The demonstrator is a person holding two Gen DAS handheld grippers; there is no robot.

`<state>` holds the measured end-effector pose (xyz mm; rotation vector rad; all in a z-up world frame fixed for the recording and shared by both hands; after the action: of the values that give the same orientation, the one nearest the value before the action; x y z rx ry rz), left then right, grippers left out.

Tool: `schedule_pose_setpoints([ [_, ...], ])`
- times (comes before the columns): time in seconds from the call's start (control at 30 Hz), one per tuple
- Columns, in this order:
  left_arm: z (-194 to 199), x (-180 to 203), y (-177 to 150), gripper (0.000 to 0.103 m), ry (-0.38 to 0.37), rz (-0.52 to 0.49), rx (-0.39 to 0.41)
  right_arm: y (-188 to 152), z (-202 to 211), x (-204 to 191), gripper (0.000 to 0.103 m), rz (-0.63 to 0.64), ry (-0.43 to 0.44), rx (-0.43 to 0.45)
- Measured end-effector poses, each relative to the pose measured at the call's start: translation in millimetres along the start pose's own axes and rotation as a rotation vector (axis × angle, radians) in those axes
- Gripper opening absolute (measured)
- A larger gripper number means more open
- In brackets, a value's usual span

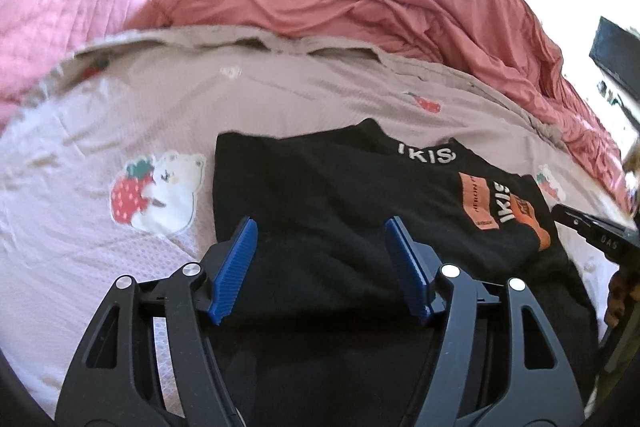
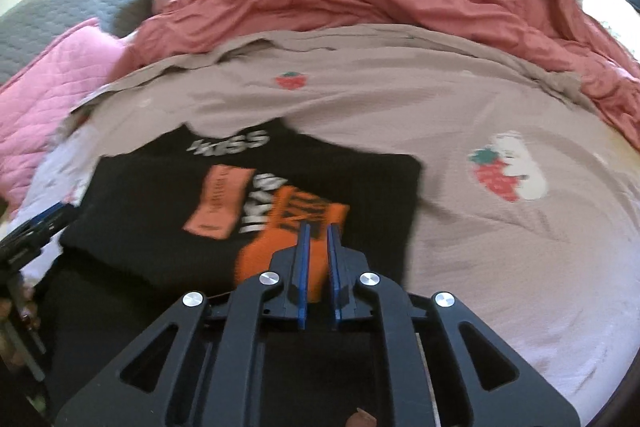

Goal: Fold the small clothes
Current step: 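Open the right tool and lift both tools off the shirt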

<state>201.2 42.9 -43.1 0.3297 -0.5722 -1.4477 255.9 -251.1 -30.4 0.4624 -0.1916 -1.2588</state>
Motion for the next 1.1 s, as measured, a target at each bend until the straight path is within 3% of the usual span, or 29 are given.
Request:
schedule_pose_setpoints([
  [0.13,-3.9,18.9,-5.0,0.058,0.031,-0.086,-0.015,-2.9,-9.3,-29.5,0.018,0.078,0.042,-0.027],
  [0.2,-12.8,23.9,-9.2,0.058,0.049,-0.110,-0.053,-6.9,-20.9,-35.4,0.019,0.103,0.018,-0.065],
  [0.3,-29.2,20.4,-14.1,0.059,0.044,-0.104,-0.128,-15.4,-39.2,-31.0,0.020,0.089,0.006,-0.123],
  [0.6,-25.5,14.9,-15.2,0.060,0.010,-0.080,-0.129,-18.8,-34.9,-28.4,0.025,0.068,0.019,-0.110],
  [0.73,-17.7,11.5,-13.7,0.064,-0.014,-0.058,-0.118,-18.0,-22.3,-21.9,0.040,0.047,0.015,-0.079],
  [0.87,-13.0,10.2,-13.1,0.070,-0.020,-0.046,-0.116,-17.3,-12.6,-15.6,0.048,0.020,0.022,-0.061],
  [1.1,-0.3,6.1,-13.4,0.086,-0.029,-0.024,-0.085,-17.4,1.6,-10.1,0.079,-0.013,0.035,-0.028],
])
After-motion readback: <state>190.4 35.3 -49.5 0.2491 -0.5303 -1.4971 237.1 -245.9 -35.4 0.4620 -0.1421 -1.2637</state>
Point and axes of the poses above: each gripper's, at about its wrist camera, not at the fingertips, and z roughly against the way its jaws point, x to its right, y to its top, the point moved 5 cm from there along -z, roughly the way its jaws point, and after that the axes turned 15 degrees about -x, right-handed, at the moved point
